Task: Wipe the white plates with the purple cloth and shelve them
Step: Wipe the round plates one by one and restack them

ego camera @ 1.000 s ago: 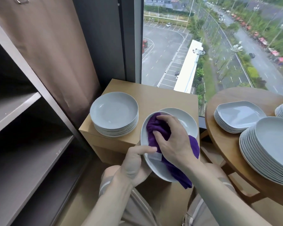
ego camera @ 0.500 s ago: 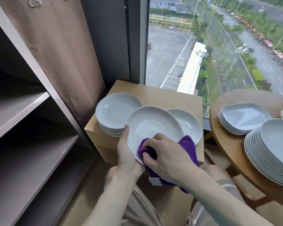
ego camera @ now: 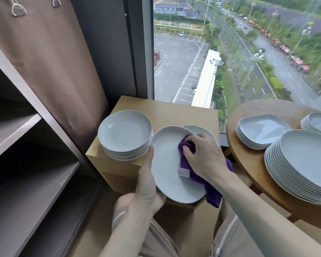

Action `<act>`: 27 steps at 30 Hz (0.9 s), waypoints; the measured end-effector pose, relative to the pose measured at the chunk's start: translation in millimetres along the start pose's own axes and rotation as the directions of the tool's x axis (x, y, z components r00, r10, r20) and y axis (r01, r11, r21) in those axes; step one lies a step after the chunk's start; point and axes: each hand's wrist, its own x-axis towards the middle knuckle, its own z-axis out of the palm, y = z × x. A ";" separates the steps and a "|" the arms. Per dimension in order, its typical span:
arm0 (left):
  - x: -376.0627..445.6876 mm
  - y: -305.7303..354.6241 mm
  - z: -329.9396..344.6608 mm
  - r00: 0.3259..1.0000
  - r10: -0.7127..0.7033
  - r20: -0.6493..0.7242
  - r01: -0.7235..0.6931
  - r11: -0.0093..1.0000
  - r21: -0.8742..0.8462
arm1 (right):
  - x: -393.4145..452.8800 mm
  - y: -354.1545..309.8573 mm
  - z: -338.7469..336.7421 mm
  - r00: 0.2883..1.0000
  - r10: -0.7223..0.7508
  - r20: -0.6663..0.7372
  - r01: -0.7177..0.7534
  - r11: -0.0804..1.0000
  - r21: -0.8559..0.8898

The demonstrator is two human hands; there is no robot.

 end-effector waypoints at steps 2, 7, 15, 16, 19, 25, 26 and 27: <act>1.0 -1.0 -0.6 1.000 -0.015 0.012 0.015 1.000 0.011 | 5.3 -12.0 -1.1 0.999 -0.045 0.003 0.045 0.998 0.035; 4.9 0.3 -2.6 0.999 -0.041 -0.031 0.040 0.998 -0.040 | -4.9 -53.4 -2.1 0.965 -0.233 0.118 0.225 0.971 0.081; 10.9 18.3 -23.2 0.989 -0.057 -0.138 0.030 0.982 -0.184 | -38.2 -56.2 -13.2 0.771 -0.394 0.500 0.413 0.907 0.078; 12.4 19.6 -24.3 0.989 -0.070 -0.130 0.043 0.979 -0.198 | -39.3 -52.0 -13.2 0.768 -0.384 0.512 0.428 0.903 0.035; 17.0 19.9 -24.4 0.995 -0.059 -0.084 0.040 0.977 -0.208 | -41.6 -37.7 -10.2 0.788 -0.303 0.535 0.435 0.890 -0.136; 15.9 13.7 -23.5 0.998 0.017 -0.059 -0.023 0.995 -0.096 | -28.3 -1.1 -3.1 0.905 -0.177 0.388 0.263 0.947 -0.183; 14.7 12.8 -21.4 0.998 0.012 -0.058 -0.017 0.996 -0.087 | -26.1 3.6 0.9 0.924 -0.157 0.349 0.232 0.955 -0.184; 12.9 11.6 -18.4 0.998 0.008 -0.062 -0.013 0.997 -0.073 | -23.2 7.5 5.3 0.942 -0.139 0.306 0.201 0.963 -0.181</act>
